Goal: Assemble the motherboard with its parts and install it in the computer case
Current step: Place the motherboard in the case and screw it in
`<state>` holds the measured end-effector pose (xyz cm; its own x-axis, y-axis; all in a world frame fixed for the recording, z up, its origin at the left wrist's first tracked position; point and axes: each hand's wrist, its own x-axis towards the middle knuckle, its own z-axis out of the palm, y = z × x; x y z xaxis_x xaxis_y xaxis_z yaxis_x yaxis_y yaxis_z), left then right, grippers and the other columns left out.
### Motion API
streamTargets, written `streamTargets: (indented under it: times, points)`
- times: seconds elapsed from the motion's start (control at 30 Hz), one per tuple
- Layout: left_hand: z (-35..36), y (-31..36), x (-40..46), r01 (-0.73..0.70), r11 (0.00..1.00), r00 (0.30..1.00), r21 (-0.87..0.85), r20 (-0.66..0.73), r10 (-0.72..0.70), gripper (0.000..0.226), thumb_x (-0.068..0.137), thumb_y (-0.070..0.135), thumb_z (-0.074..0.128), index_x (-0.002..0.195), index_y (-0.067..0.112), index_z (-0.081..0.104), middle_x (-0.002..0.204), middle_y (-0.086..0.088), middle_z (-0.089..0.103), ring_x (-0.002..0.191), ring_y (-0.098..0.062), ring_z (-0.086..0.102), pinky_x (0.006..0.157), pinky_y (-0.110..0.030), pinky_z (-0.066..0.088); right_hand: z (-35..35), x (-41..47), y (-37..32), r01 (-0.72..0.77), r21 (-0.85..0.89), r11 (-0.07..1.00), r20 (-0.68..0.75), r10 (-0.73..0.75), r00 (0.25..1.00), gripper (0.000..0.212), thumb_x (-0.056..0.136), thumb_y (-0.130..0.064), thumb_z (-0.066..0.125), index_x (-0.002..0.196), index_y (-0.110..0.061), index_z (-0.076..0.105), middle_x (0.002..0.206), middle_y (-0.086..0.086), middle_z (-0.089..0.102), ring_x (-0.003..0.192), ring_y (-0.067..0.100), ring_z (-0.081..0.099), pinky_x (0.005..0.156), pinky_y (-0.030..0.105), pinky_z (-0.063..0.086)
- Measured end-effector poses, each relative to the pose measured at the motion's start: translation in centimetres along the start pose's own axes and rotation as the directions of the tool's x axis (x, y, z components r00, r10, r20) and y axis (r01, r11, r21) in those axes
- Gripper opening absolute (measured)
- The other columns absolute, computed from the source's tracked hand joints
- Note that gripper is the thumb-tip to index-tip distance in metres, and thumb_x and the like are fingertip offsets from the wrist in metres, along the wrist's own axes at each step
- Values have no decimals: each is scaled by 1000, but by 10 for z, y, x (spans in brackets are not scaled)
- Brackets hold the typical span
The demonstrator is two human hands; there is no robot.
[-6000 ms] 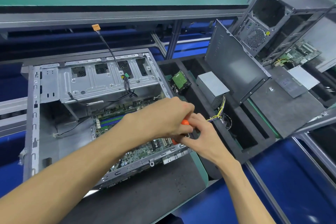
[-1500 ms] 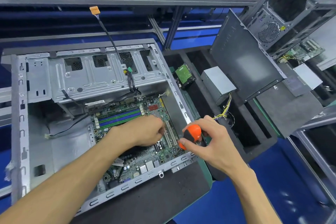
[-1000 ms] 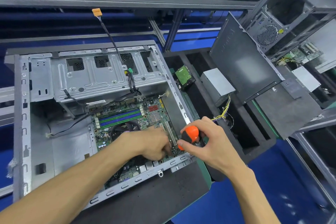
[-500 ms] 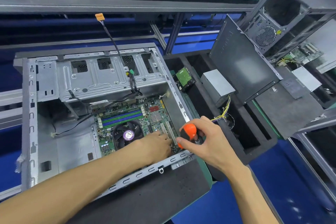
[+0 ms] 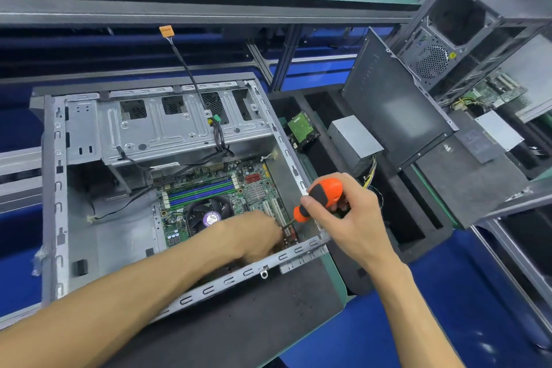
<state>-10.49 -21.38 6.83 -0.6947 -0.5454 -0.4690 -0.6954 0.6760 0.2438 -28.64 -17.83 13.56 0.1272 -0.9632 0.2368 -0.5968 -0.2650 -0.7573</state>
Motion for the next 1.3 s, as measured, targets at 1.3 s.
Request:
streamTargets:
  times: [1.3]
  points:
    - [-55, 54, -20, 56, 628, 558, -776, -497, -664, 15, 100, 24, 54, 104, 32, 66, 90, 10, 67, 68, 2, 58, 55, -11, 42, -50, -11, 104, -456, 270, 848, 136, 436, 890, 10, 99, -31, 62, 97, -23, 67, 83, -6, 66, 63, -6, 56, 57, 13, 46]
